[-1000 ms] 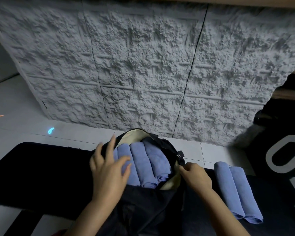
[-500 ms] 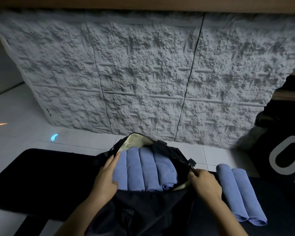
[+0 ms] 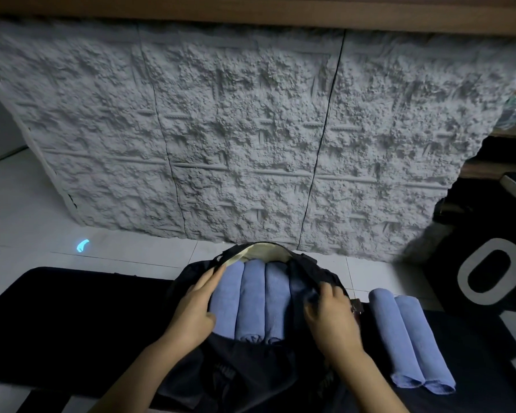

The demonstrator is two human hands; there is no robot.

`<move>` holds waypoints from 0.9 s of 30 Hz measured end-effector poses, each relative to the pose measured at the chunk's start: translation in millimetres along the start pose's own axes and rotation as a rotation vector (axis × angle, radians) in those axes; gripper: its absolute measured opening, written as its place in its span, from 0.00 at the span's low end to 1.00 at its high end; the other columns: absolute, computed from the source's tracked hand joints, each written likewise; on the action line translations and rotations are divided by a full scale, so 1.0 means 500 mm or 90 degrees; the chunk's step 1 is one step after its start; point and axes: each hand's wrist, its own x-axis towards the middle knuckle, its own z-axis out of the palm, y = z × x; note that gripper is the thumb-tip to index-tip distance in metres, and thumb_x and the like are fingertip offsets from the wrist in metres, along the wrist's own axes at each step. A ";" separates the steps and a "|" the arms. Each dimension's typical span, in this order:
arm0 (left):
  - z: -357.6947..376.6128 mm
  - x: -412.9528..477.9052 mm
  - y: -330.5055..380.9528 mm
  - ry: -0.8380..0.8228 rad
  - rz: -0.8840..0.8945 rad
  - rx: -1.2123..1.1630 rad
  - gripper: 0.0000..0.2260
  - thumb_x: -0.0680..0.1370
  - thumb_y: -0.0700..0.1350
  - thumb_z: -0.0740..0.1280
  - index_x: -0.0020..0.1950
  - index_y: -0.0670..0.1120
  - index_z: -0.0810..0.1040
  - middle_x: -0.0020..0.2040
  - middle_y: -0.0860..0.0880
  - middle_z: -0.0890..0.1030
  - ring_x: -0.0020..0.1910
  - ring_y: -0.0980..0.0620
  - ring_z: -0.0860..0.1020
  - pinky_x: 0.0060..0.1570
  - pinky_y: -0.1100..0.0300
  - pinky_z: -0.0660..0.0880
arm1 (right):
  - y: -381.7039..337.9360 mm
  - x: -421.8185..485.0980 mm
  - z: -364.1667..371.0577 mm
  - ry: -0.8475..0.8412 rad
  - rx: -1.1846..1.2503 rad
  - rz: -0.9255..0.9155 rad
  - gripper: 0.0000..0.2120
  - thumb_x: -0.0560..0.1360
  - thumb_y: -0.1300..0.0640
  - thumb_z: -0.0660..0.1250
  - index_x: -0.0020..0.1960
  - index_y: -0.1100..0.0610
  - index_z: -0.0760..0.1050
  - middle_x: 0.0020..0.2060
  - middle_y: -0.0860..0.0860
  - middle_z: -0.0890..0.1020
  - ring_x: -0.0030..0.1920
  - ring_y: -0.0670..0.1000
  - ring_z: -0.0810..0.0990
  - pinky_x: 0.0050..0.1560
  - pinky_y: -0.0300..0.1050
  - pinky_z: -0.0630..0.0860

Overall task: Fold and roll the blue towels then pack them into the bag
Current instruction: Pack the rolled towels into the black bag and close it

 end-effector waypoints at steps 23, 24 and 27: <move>-0.010 0.039 0.052 0.140 0.009 0.311 0.33 0.69 0.31 0.60 0.72 0.53 0.63 0.76 0.58 0.55 0.68 0.48 0.62 0.68 0.50 0.62 | 0.019 0.056 0.007 -0.111 -0.152 -0.065 0.22 0.78 0.56 0.56 0.72 0.50 0.62 0.77 0.47 0.48 0.75 0.58 0.50 0.70 0.60 0.57; -0.015 0.049 0.056 0.139 0.003 0.315 0.33 0.70 0.30 0.59 0.73 0.52 0.62 0.75 0.57 0.56 0.67 0.47 0.64 0.66 0.50 0.63 | 0.028 0.067 -0.003 -0.117 -0.128 -0.054 0.26 0.78 0.57 0.56 0.75 0.51 0.56 0.77 0.45 0.48 0.75 0.55 0.50 0.70 0.61 0.57; -0.034 0.081 0.067 0.117 -0.026 0.318 0.32 0.72 0.31 0.60 0.73 0.51 0.60 0.74 0.55 0.58 0.64 0.45 0.67 0.61 0.49 0.65 | 0.044 0.091 -0.036 -0.061 -0.046 -0.042 0.30 0.78 0.56 0.58 0.77 0.55 0.51 0.77 0.47 0.51 0.73 0.56 0.56 0.67 0.58 0.63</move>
